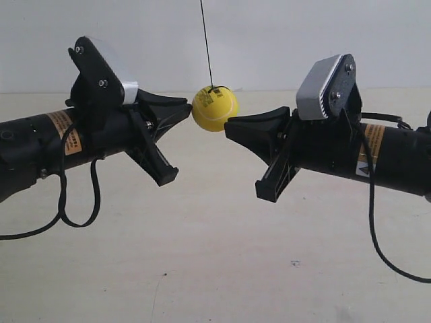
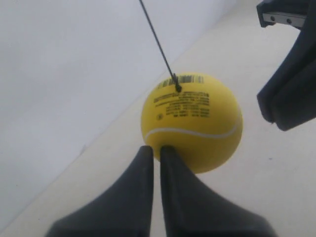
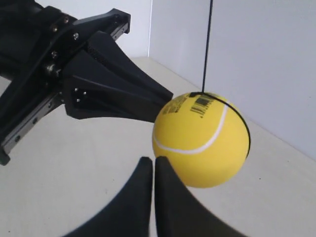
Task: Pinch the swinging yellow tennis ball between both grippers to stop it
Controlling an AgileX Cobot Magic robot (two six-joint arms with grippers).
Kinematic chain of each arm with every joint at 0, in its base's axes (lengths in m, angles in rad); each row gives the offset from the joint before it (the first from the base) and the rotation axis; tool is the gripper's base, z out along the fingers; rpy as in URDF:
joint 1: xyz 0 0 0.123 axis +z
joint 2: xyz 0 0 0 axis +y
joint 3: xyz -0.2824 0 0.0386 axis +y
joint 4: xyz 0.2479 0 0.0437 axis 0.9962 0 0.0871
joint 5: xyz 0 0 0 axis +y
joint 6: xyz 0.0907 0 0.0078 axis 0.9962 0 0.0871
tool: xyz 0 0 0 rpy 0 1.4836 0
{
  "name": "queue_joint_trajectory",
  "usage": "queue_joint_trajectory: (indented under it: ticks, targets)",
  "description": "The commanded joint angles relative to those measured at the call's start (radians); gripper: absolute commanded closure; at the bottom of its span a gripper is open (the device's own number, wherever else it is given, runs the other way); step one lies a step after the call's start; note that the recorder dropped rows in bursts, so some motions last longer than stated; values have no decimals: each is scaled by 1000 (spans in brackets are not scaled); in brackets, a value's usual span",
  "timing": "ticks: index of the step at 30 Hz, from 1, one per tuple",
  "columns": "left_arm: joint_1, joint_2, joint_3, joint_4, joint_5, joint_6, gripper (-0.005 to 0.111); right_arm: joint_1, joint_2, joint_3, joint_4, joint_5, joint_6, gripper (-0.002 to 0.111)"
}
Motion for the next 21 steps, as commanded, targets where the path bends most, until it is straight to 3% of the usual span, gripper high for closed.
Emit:
queue_joint_trajectory:
  ticks: [1, 21]
  targets:
    - [2, 2, 3, -11, -18, 6, 102, 2, -3, -8, 4, 7, -19, 108]
    - [2, 2, 13, -29, -68, 0, 102, 2, -3, -8, 174, 123, -228, 108]
